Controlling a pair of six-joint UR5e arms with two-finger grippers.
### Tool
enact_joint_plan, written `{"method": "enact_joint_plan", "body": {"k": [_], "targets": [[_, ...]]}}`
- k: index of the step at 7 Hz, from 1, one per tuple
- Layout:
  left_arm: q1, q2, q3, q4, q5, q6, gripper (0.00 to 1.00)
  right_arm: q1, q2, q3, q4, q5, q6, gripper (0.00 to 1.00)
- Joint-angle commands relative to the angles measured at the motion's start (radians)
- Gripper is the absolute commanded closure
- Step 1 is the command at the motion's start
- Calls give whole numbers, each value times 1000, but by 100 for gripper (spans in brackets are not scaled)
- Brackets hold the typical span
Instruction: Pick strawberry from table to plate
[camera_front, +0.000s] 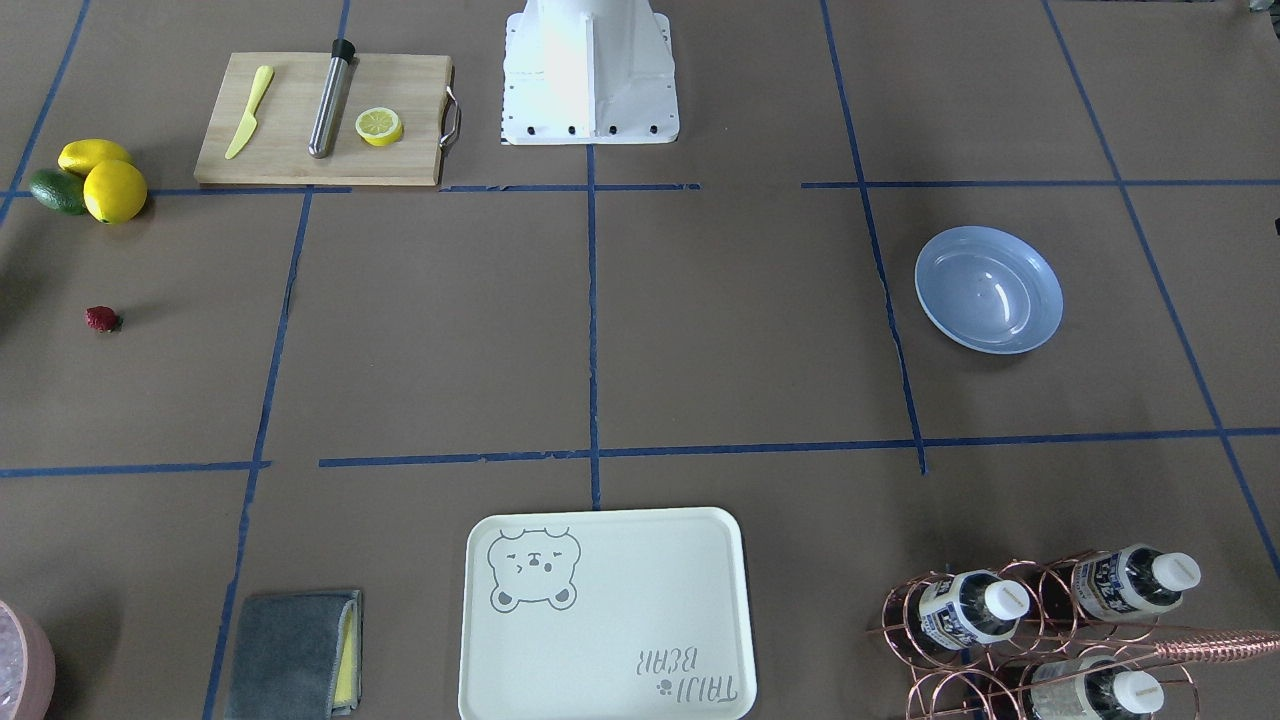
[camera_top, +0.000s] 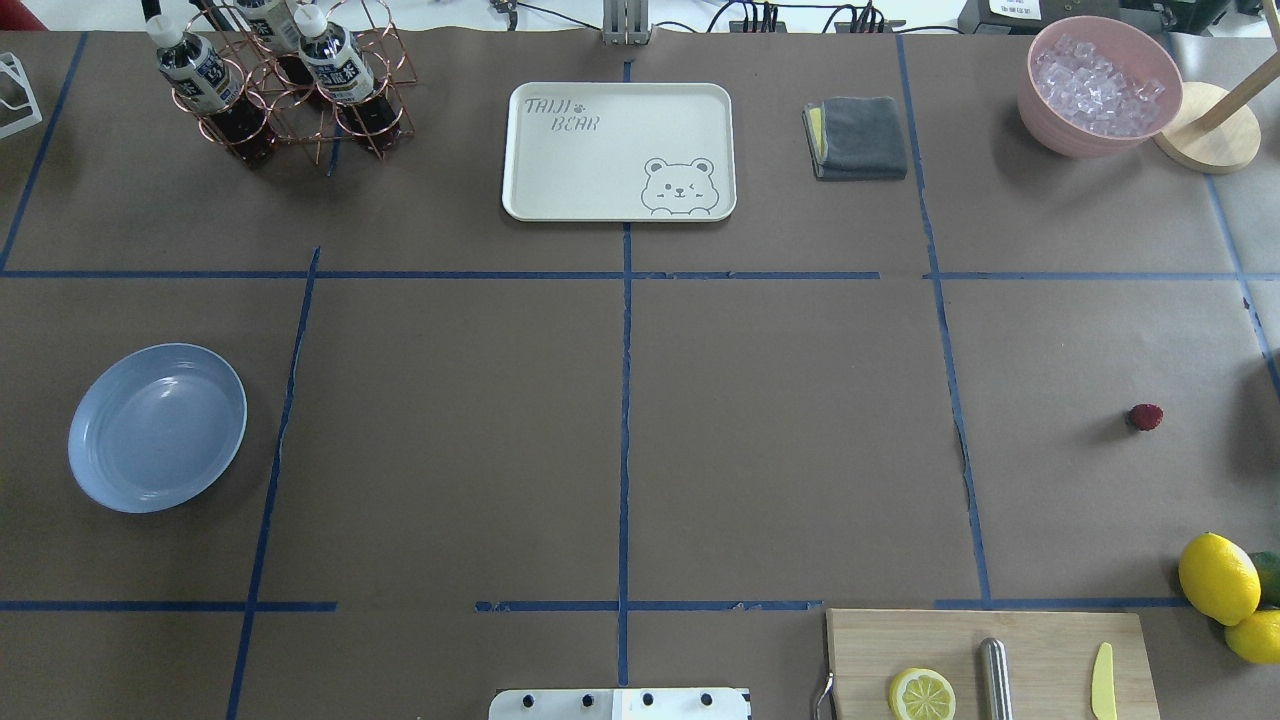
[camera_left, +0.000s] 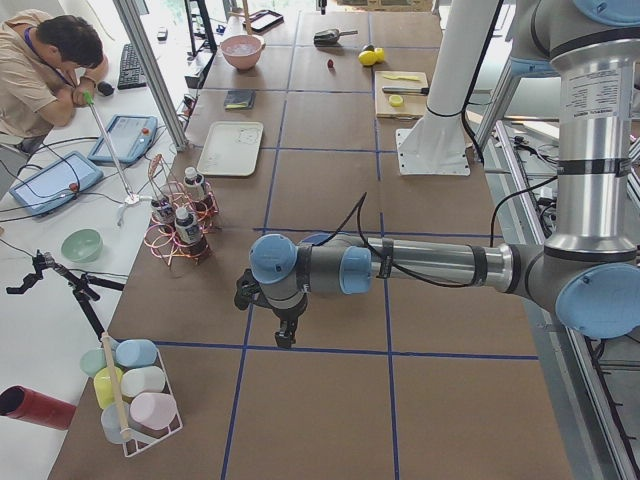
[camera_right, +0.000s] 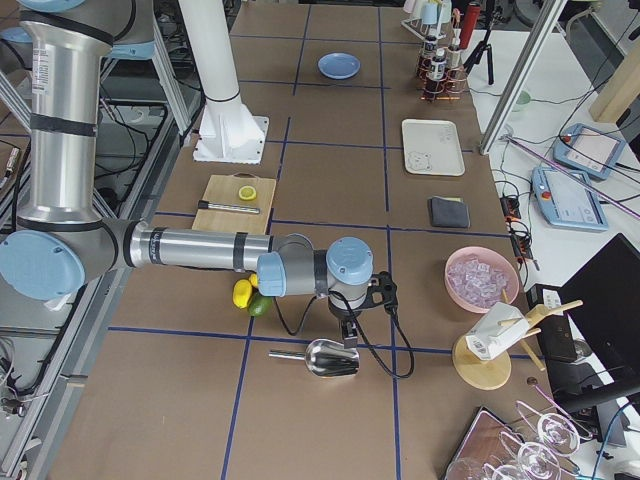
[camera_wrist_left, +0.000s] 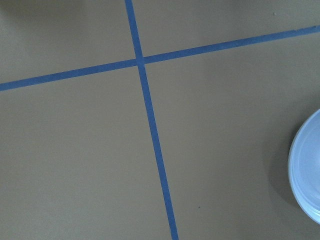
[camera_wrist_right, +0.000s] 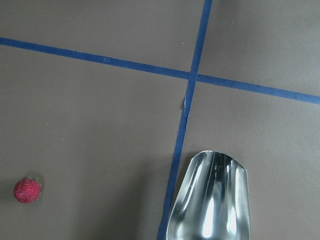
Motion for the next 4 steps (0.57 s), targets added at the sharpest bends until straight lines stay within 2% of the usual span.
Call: {"method": "enact_joint_plan", "body": {"k": [1, 4], "targets": [[0, -2, 0, -2, 0, 5, 0, -1, 5, 1, 0, 0, 1, 0], [0, -10, -5, -33, 11, 3, 0, -1, 17, 13, 0, 2, 1, 0]]}}
